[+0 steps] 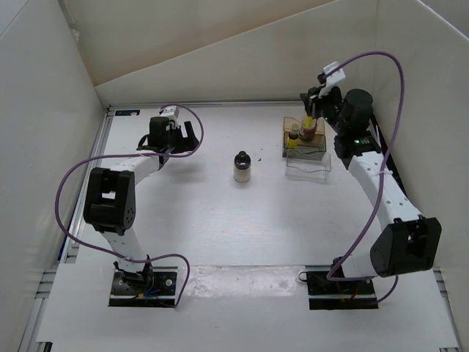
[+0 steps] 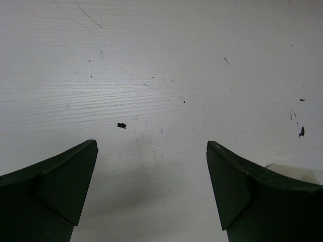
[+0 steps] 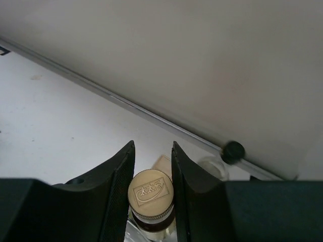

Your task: Organize the condiment bottles

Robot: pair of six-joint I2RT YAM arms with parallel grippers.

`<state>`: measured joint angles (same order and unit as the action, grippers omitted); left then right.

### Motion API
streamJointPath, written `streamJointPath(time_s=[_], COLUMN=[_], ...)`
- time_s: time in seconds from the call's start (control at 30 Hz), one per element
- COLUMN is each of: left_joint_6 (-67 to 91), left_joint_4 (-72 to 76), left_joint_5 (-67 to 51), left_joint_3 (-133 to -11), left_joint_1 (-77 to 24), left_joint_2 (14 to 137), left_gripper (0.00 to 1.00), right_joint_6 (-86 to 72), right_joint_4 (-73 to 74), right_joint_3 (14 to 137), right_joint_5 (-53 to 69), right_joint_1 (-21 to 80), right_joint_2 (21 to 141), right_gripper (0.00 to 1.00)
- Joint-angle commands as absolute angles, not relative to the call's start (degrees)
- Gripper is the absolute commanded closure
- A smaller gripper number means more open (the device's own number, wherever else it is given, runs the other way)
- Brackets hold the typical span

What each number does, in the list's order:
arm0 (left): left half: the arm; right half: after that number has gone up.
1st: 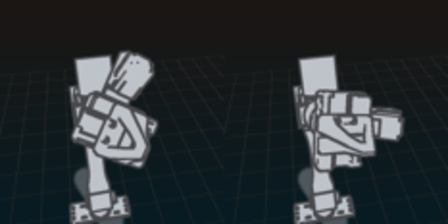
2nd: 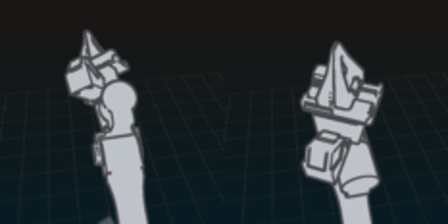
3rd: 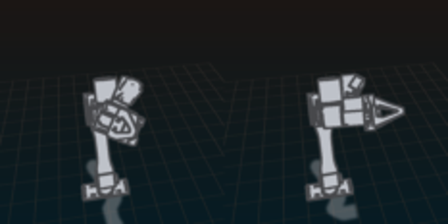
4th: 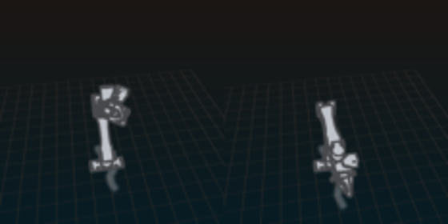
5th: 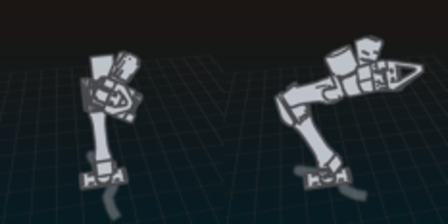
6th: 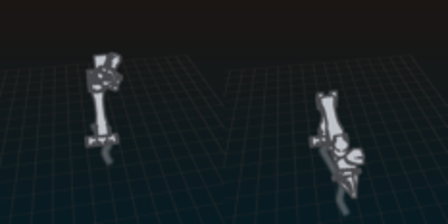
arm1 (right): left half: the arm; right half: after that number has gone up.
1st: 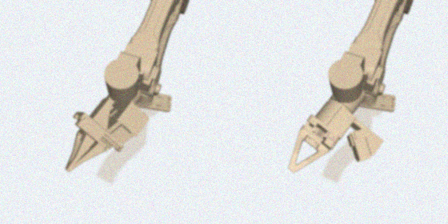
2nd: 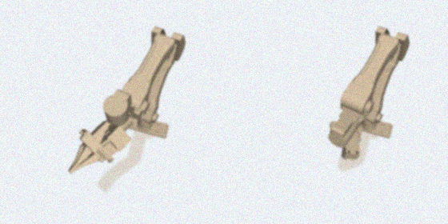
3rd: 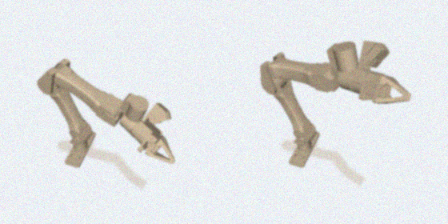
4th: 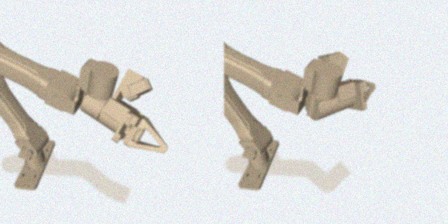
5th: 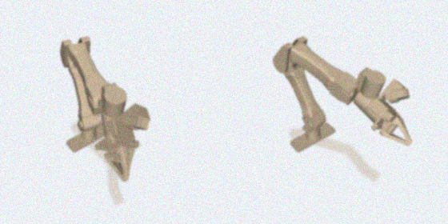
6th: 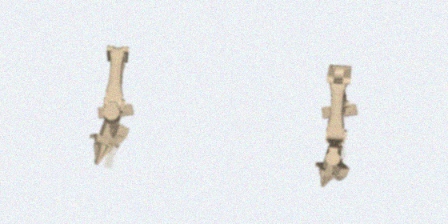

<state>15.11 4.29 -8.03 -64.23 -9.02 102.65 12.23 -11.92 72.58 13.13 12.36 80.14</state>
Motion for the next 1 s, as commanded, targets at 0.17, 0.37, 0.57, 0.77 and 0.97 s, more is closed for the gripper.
streamJointPath(time_s=[0.17,0.37,0.57,0.77,0.97], left_joint_6=[14.6,14.4,14.3,14.3,14.2], left_joint_4=[3.5,3.1,2.7,2.6,2.2], left_joint_5=[-7.5,-7.4,-6.9,-6.9,-6.8], left_joint_3=[-67.7,-68.8,-69.5,-70.6,-72.0], left_joint_1=[-11.1,-11.1,-11.1,-11.1,-11.0], left_joint_2=[101.2,102.4,103.6,105.1,106.6], left_gripper=[0.0,0.0,0.0,0.0,0.0], right_joint_6=[7.7,6.2,2.9,1.2,1.4], right_joint_4=[-18.5,-27.2,-32.3,-36.0,-35.0], right_joint_3=[64.4,59.2,60.4,63.5,69.1], right_joint_5=[10.8,9.6,12.1,14.8,15.7], right_joint_1=[5.2,3.3,1.4,-1.1,-0.8], right_joint_2=[76.9,80.9,86.8,93.9,98.3], right_gripper=[1.0,1.0,1.0,1.0,1.0])
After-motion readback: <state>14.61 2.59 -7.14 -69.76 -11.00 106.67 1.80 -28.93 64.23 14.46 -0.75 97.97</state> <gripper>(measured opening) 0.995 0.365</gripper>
